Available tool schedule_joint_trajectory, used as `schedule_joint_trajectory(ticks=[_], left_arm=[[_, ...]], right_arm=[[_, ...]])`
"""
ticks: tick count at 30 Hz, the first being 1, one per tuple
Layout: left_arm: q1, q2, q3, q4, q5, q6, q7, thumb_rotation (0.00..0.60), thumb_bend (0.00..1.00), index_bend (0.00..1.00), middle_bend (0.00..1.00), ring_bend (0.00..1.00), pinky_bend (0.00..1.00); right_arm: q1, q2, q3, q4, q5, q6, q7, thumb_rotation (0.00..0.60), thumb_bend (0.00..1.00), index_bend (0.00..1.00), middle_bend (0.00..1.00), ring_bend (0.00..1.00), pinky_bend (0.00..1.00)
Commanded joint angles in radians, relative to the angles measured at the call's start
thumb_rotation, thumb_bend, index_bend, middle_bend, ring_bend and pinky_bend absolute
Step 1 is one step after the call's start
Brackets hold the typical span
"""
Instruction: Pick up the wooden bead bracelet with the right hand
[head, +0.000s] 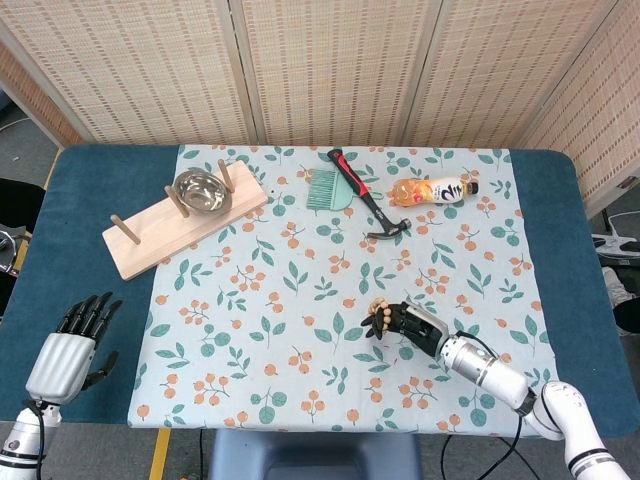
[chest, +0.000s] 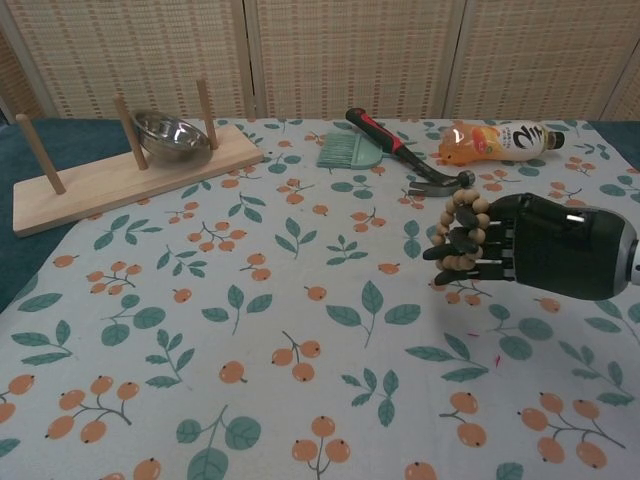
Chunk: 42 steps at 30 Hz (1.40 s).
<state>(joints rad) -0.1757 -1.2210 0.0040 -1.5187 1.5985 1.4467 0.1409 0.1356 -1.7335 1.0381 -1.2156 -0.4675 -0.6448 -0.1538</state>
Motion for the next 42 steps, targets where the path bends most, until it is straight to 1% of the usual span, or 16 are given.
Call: schedule_joint_trajectory(ticks=[1,3,4,6,7,11,14,18,20,21,22,23,25,29,37,42], left_arm=[[0.0,0.0,0.0,0.0,0.0,0.0,0.001,0.6,0.41,0.07,0.0,0.0,0.14],[0.0,0.0,0.0,0.0,0.0,0.0,0.002,0.6,0.41,0.07,0.0,0.0,0.14],[0.0,0.0,0.001,0.0,-0.001,0.0,0.002,0.6,0.41,0.07,0.0,0.0,0.14],[0.001,0.0,0.0,-0.001,-0.001,-0.001,0.002,0.6,0.41,0.07,0.0,0.0,0.14],[0.001,0.0,0.0,-0.001,-0.002,-0.001,0.002,0.6,0.41,0.07,0.0,0.0,0.14],[0.0,0.0,0.001,-0.001,-0.002,-0.002,0.002,0.6,0.41,0.07,0.0,0.0,0.14],[-0.001,0.0,0.0,0.001,-0.002,-0.003,0.001,0.6,0.41,0.07,0.0,0.0,0.15],[0.0,0.002,0.0,-0.003,-0.001,-0.001,0.001,0.6,0.41,0.07,0.0,0.0,0.15],[0.001,0.002,0.0,-0.002,-0.003,0.0,-0.001,0.6,0.41,0.07,0.0,0.0,0.15],[0.001,0.003,0.0,-0.001,-0.003,0.0,-0.002,0.6,0.41,0.07,0.0,0.0,0.15],[0.001,0.003,0.0,-0.001,-0.002,0.001,-0.003,0.6,0.41,0.07,0.0,0.0,0.15],[0.002,0.003,0.0,-0.002,-0.002,0.002,-0.004,0.6,0.41,0.07,0.0,0.0,0.15],[0.002,0.004,0.0,-0.002,-0.001,0.003,-0.004,0.6,0.41,0.07,0.0,0.0,0.15],[0.002,0.004,0.0,-0.002,-0.001,0.003,-0.006,0.6,0.41,0.07,0.0,0.0,0.15],[0.0,0.001,0.002,-0.002,0.0,-0.002,0.0,0.6,0.41,0.07,0.0,0.0,0.15],[0.0,-0.001,0.003,-0.002,0.001,-0.004,0.005,0.6,0.41,0.07,0.0,0.0,0.16]], right_arm=[[-0.009,-0.003,0.006,-0.007,-0.002,0.011,-0.022,0.466,1.0,0.57,0.62,0.28,0.32],[-0.021,-0.012,0.015,-0.013,-0.008,0.027,-0.053,0.436,1.0,0.56,0.62,0.28,0.32],[-0.024,-0.014,0.015,-0.015,-0.009,0.033,-0.058,0.391,0.97,0.55,0.62,0.28,0.32],[-0.028,-0.014,0.014,-0.017,-0.013,0.041,-0.064,0.303,0.81,0.54,0.62,0.28,0.32],[-0.028,-0.014,0.015,-0.02,-0.02,0.049,-0.075,0.253,0.65,0.52,0.62,0.28,0.32],[-0.039,-0.018,0.016,-0.04,-0.051,0.077,-0.127,0.171,0.26,0.48,0.61,0.28,0.32],[-0.045,-0.018,0.018,-0.052,-0.06,0.083,-0.145,0.137,0.15,0.48,0.61,0.27,0.31],[-0.062,-0.04,0.042,-0.065,-0.059,0.119,-0.177,0.133,0.14,0.49,0.61,0.27,0.31],[-0.085,-0.068,0.069,-0.082,-0.061,0.167,-0.212,0.19,0.15,0.53,0.61,0.29,0.31],[-0.094,-0.081,0.079,-0.09,-0.06,0.189,-0.22,0.264,0.18,0.56,0.61,0.31,0.31],[-0.103,-0.094,0.091,-0.099,-0.059,0.212,-0.227,0.394,0.25,0.59,0.62,0.33,0.31],[-0.113,-0.111,0.107,-0.112,-0.069,0.243,-0.248,0.483,0.31,0.63,0.64,0.35,0.32],[-0.13,-0.141,0.137,-0.131,-0.091,0.285,-0.29,0.596,0.46,0.71,0.69,0.4,0.33],[-0.168,-0.222,0.226,-0.173,-0.174,0.336,-0.437,0.6,0.59,0.84,0.77,0.45,0.34],[-0.16,-0.34,0.393,-0.186,-0.472,0.341,-0.951,0.6,0.59,0.85,0.77,0.45,0.34],[-0.122,-0.343,0.433,-0.16,-0.581,0.317,-1.206,0.6,0.59,0.85,0.77,0.45,0.33]])
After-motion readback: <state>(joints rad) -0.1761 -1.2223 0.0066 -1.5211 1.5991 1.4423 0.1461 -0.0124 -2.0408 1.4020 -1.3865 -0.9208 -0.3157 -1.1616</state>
